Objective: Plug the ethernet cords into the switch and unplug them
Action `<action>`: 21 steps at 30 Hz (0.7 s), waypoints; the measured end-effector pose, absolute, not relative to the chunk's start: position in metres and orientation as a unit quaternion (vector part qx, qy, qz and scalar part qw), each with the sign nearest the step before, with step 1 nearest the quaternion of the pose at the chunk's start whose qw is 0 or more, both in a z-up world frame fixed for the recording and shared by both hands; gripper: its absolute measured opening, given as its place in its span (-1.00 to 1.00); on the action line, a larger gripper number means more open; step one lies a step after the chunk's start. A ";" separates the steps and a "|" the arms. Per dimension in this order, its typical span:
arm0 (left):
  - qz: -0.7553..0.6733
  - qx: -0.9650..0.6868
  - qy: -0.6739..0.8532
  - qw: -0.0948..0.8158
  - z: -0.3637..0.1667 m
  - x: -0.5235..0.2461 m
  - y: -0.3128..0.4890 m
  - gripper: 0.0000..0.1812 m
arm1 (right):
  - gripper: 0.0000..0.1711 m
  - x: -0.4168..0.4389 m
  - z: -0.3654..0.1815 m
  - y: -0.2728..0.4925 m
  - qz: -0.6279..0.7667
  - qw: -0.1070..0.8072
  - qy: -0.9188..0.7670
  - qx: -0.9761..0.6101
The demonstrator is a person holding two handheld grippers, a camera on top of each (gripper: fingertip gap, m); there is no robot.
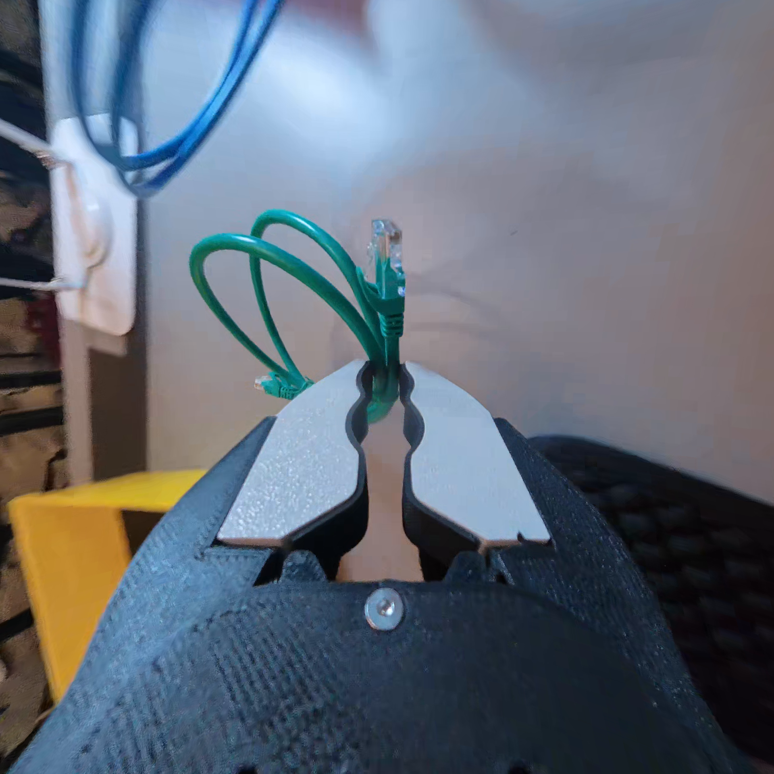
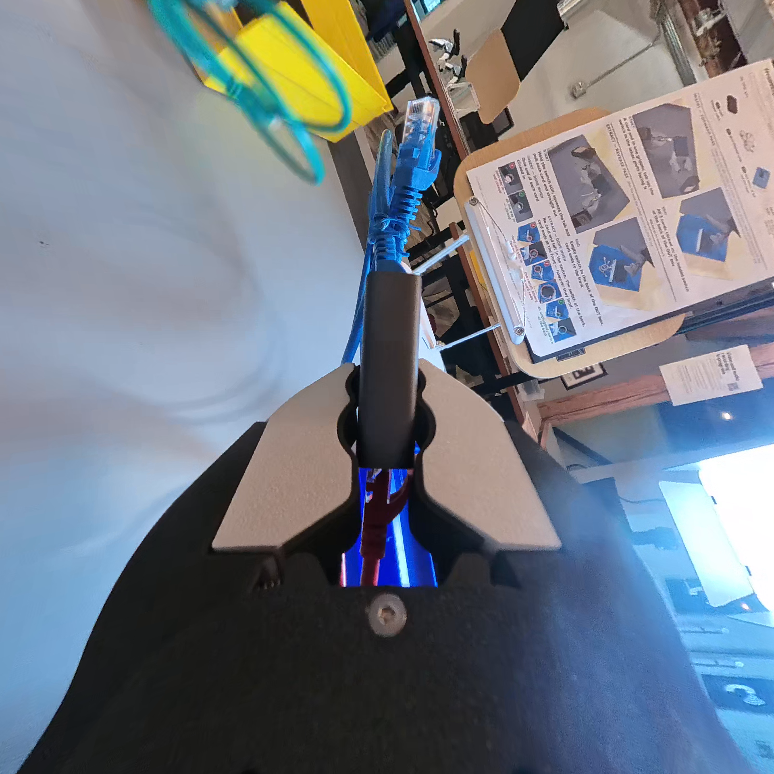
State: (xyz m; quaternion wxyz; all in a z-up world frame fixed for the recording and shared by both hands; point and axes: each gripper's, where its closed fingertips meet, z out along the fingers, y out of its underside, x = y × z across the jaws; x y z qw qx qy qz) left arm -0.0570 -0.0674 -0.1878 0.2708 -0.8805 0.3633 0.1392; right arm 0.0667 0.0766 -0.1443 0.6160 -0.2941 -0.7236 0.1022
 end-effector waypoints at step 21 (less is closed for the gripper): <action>-0.111 -0.839 0.487 0.217 -0.275 0.007 -0.041 -0.81 | -0.74 0.072 -0.150 0.096 0.117 0.610 -0.714 -0.324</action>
